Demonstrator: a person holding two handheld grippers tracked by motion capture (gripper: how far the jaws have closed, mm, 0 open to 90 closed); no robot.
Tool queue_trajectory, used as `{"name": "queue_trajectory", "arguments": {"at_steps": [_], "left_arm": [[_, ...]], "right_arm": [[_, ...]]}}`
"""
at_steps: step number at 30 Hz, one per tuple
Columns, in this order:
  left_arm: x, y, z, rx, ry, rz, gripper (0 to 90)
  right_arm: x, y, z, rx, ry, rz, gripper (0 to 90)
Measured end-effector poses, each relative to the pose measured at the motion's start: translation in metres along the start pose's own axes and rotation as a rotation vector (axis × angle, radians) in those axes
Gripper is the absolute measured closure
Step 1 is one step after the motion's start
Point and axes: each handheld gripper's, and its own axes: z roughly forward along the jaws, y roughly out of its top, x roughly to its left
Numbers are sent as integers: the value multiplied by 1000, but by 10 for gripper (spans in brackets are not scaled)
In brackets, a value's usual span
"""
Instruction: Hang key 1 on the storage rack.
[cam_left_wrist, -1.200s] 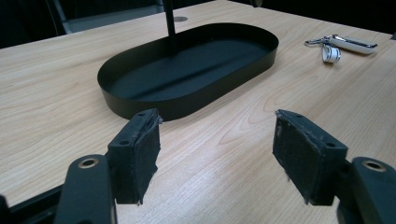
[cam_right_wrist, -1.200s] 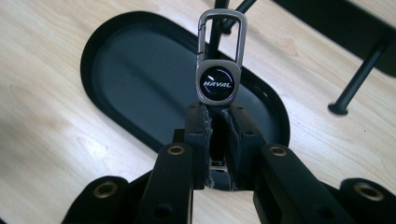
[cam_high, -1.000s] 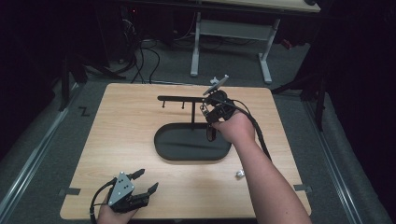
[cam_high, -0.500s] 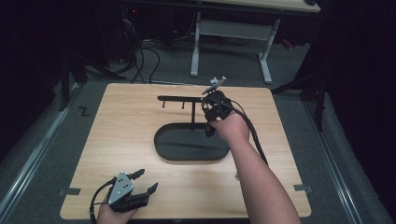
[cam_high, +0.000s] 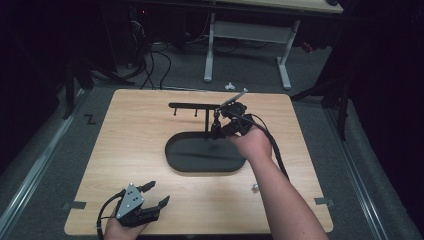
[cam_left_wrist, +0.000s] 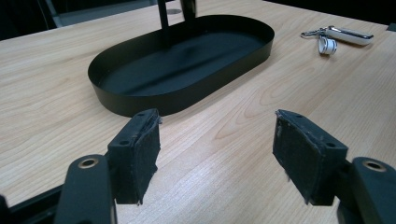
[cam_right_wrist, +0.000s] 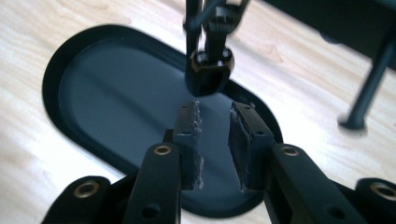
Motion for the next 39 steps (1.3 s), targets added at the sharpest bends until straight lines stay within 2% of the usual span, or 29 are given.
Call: {"name": "queue_trajectory", "arguments": {"at_steps": [5, 8, 12, 13, 15, 16, 17, 18, 19, 20, 25, 28, 36, 39], "left_arm": [[-1, 0, 2, -1, 0, 1, 323], [-1, 0, 2, -3, -5, -5, 323], [-2, 1, 2, 3, -6, -1, 323], [-2, 1, 2, 2, -6, -2, 323], [-2, 1, 2, 1, -6, -1, 323], [-2, 1, 2, 2, -5, 0, 323], [-2, 1, 2, 2, -5, -2, 323], [-2, 1, 2, 3, -4, -2, 323], [-2, 0, 3, 3, -3, -4, 323], [-2, 0, 3, 6, -3, -4, 323], [-4, 0, 5, 19, -3, 5, 323], [-4, -1, 5, 22, -2, 11, 323], [-3, -1, 5, 24, 0, 9, 323], [-2, -1, 4, 24, 0, 8, 322]], "right_arm": [[-5, -28, -11, -7, 15, 4, 695], [-12, -52, -14, -5, 20, 47, 667], [-22, -92, -13, 10, 9, 75, 642], [-23, -96, -13, 9, 9, 76, 639], [-32, -124, -10, 19, 11, 96, 636], [-32, -124, -10, 19, 11, 96, 636], [-37, -138, -7, 27, 8, 113, 636], [-37, -138, -7, 27, 8, 113, 636], [-44, -151, -3, 33, 12, 128, 636], [-44, -151, -3, 33, 12, 128, 636], [-60, -175, 7, 56, 5, 164, 634], [-69, -185, 14, 85, -25, 162, 634], [-92, -192, 32, 152, -81, 203, 637], [-100, -193, 36, 154, -88, 234, 636]]}}
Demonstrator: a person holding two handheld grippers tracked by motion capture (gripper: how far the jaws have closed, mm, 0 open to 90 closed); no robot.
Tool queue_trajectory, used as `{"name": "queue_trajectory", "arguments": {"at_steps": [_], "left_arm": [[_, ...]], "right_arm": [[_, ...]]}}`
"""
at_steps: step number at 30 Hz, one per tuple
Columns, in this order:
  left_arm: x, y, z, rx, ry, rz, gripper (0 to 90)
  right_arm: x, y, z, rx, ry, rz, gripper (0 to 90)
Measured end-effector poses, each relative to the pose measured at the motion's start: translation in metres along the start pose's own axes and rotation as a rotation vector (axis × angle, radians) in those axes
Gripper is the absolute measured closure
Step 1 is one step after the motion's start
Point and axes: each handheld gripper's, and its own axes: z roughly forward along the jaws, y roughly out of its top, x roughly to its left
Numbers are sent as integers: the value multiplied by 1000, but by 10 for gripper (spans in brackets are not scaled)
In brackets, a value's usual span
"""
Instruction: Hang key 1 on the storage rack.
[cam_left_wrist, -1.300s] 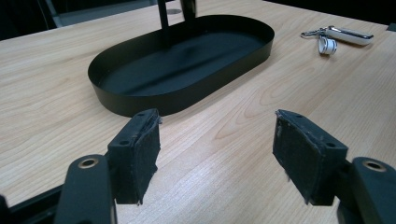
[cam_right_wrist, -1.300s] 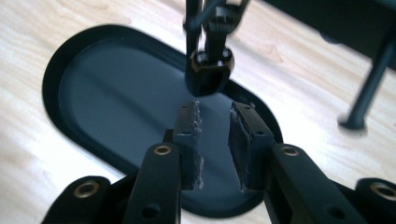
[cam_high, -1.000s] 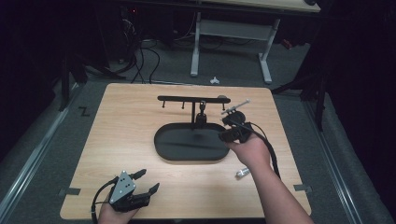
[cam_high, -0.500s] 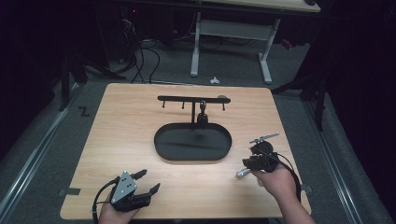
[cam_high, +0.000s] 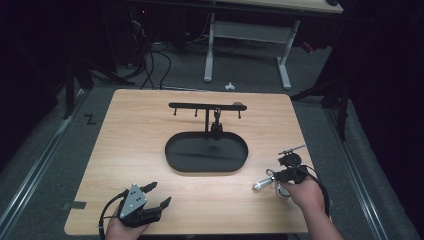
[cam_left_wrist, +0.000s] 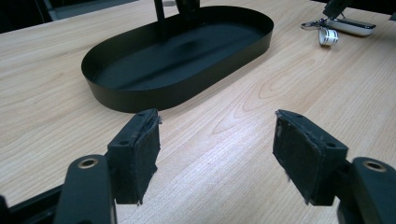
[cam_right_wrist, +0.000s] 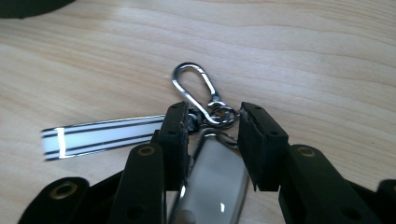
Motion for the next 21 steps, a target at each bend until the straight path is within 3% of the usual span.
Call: {"name": "queue_trajectory", "arguments": {"at_steps": [4, 9, 13, 21], "left_arm": [[0, 0, 0, -2, 0, 0, 323], [-1, 0, 0, 1, -1, 4, 323], [0, 0, 0, 4, -2, 4, 322], [-1, 0, 1, 2, -3, 3, 323]], "right_arm": [[-7, 2, 4, 5, 8, 39, 620], [-7, 7, 13, 26, 12, 36, 526], [-7, 11, 16, 26, 30, 47, 514], [8, 16, 16, 28, 60, -19, 693]]}}
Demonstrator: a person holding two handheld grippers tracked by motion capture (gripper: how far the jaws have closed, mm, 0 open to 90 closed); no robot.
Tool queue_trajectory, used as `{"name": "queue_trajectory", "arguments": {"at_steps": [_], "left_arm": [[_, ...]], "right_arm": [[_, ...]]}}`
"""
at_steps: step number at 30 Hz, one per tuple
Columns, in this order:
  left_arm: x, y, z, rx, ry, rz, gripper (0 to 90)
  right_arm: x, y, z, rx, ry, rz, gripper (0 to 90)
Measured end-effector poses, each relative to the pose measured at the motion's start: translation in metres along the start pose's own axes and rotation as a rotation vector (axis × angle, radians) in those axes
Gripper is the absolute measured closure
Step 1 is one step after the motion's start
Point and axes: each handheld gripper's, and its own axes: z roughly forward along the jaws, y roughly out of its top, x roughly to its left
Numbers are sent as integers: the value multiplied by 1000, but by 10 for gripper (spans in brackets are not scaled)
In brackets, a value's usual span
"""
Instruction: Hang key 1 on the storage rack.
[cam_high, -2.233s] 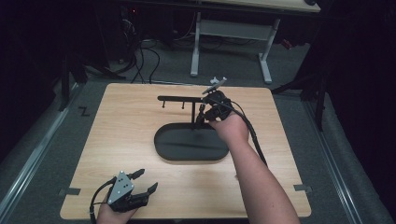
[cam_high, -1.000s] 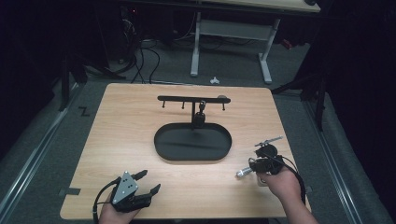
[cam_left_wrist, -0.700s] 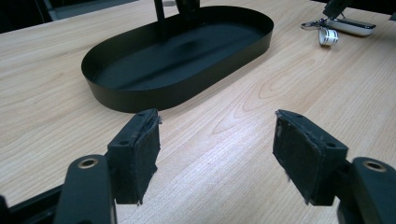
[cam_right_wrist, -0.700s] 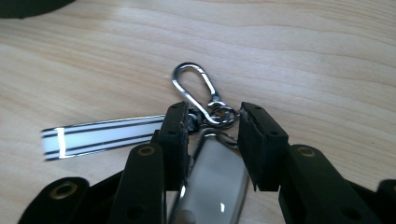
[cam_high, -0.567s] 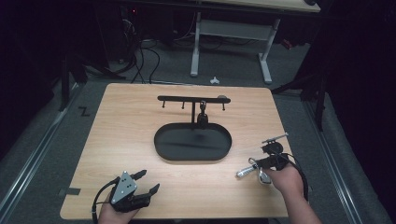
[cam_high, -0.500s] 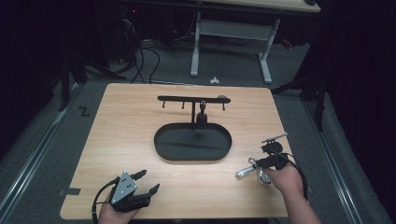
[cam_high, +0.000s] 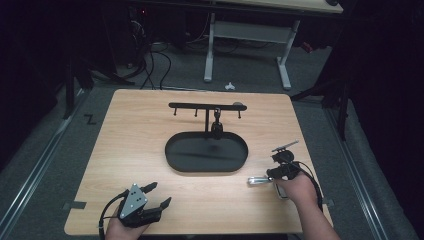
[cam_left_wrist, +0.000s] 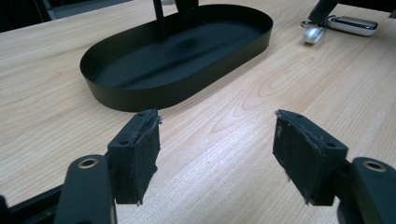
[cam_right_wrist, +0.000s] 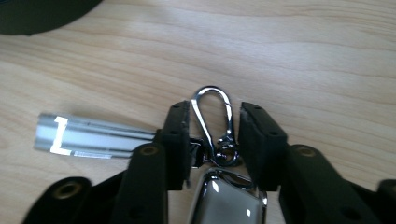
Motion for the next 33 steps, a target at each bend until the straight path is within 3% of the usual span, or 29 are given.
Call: {"name": "queue_trajectory", "arguments": {"at_steps": [2, 7, 10, 16, 22, 27, 33], "left_arm": [[0, 0, 0, 2, 0, 2, 323], [-1, 0, 0, 3, -2, 9, 323], [-1, 0, 0, 2, -2, 8, 323], [-1, 0, 1, 5, -5, 7, 323], [-2, 0, 1, 7, -6, 7, 323], [-1, 0, 0, 6, -3, 8, 323], [-1, -1, 1, 9, -5, 6, 323]], "right_arm": [[6, 0, 0, 1, 17, -23, 735], [17, -1, 0, 3, 47, -51, 735], [17, -2, -3, 8, 23, -60, 710], [7, -2, -8, -21, 0, 1, 612], [12, 0, 0, 12, -22, -29, 607], [15, 4, 8, 39, -12, -35, 689], [27, 10, 10, 55, 22, -76, 698]]}}
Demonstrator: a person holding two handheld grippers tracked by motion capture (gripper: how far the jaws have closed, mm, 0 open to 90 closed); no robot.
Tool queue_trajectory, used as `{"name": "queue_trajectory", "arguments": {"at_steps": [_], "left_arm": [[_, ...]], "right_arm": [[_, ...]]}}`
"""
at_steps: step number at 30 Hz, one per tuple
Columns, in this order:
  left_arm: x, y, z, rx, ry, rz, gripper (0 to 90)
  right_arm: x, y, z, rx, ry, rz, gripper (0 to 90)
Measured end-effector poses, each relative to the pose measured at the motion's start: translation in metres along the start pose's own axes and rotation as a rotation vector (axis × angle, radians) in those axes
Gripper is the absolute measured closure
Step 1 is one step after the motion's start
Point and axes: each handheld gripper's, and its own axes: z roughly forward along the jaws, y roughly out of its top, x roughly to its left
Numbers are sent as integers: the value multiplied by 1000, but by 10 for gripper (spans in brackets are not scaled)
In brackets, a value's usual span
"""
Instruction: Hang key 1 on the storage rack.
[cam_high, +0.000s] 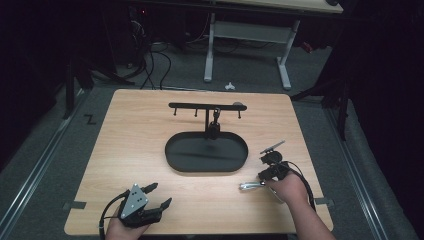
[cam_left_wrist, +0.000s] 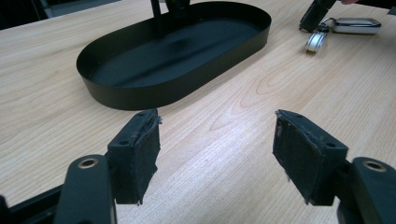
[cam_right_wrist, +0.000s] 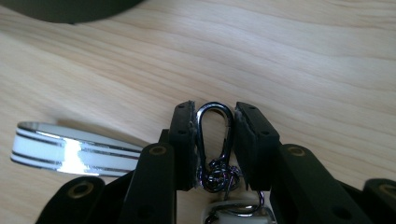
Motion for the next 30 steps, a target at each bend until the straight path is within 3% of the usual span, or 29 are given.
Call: {"name": "queue_trajectory", "arguments": {"at_steps": [4, 8, 9, 16, 20, 23, 27, 30], "left_arm": [[0, 0, 0, 2, -2, 4, 323], [-1, 0, -1, -2, -3, 3, 323], [-1, 0, -1, -1, -3, 3, 322], [0, 0, -1, -1, -3, 2, 323], [0, 0, -1, -2, -3, 2, 323], [-1, 0, -1, 2, -5, 6, 323], [-1, 0, -1, 0, -4, 5, 323], [0, 0, -1, -1, -4, 4, 323]], "right_arm": [[20, 3, 2, -11, 61, -58, 699], [35, 5, 0, -22, 89, -100, 741], [35, 6, -3, -42, 88, -96, 784], [25, 7, -9, -44, 15, -83, 743], [23, 5, -9, -43, 36, -58, 649], [30, 3, -7, -9, 40, -80, 599], [39, -1, -2, 25, 17, -113, 611], [48, -4, -1, 35, -10, -157, 689]]}}
